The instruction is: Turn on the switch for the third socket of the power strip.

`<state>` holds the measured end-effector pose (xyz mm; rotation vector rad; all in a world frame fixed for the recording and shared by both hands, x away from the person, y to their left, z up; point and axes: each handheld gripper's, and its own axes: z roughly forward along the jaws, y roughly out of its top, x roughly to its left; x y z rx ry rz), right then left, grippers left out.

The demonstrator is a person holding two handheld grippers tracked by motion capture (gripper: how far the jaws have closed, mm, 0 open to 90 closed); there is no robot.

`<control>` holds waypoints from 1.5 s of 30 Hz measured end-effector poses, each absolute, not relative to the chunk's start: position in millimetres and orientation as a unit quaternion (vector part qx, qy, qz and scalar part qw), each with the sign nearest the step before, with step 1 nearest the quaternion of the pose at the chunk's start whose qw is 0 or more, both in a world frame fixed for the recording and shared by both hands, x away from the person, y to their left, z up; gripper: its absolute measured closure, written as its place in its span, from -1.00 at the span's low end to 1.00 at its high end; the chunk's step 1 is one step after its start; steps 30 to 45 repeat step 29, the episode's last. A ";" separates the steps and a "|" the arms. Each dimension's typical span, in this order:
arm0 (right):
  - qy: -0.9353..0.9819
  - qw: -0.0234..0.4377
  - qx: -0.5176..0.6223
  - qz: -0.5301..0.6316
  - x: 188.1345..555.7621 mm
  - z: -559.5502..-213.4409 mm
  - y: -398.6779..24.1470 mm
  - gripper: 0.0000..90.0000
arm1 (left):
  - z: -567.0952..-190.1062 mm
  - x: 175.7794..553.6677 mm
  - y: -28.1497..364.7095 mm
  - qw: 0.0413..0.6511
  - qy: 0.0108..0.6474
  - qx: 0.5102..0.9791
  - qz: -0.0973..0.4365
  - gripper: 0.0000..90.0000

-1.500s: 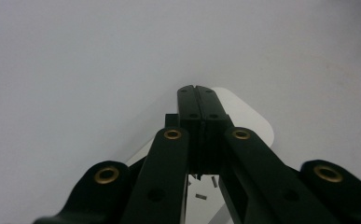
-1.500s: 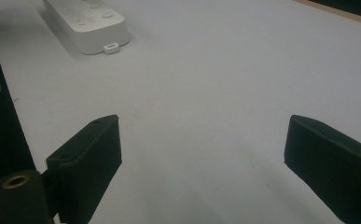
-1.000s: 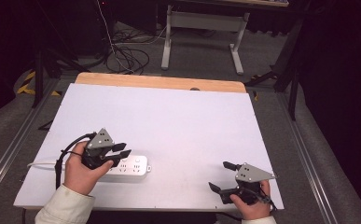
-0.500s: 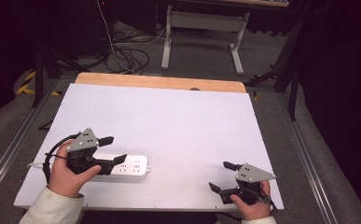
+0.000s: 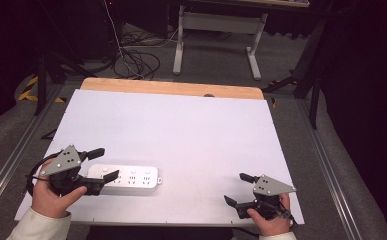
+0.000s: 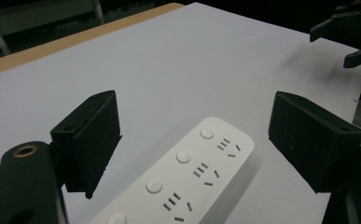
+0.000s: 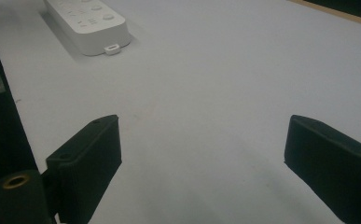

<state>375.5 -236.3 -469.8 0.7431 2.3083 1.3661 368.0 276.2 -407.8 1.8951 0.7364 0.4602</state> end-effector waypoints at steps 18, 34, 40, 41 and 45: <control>0.816 0.178 0.265 0.483 374.9 -471.3 -238.5 -0.75 | -441.4 348.0 320.7 0.527 0.325 0.758 0.207 -0.64; 0.815 0.177 0.266 0.483 375.7 -472.0 -238.7 -0.75 | -458.1 338.8 340.5 0.524 0.365 0.741 0.205 -0.68; 0.815 0.177 0.266 0.483 375.7 -472.0 -238.7 -0.75 | -458.1 338.8 340.5 0.524 0.365 0.741 0.205 -0.68; 0.815 0.177 0.266 0.483 375.7 -472.0 -238.7 -0.75 | -458.1 338.8 340.5 0.524 0.365 0.741 0.205 -0.68; 0.815 0.177 0.266 0.483 375.7 -472.0 -238.7 -0.75 | -458.1 338.8 340.5 0.524 0.365 0.741 0.205 -0.68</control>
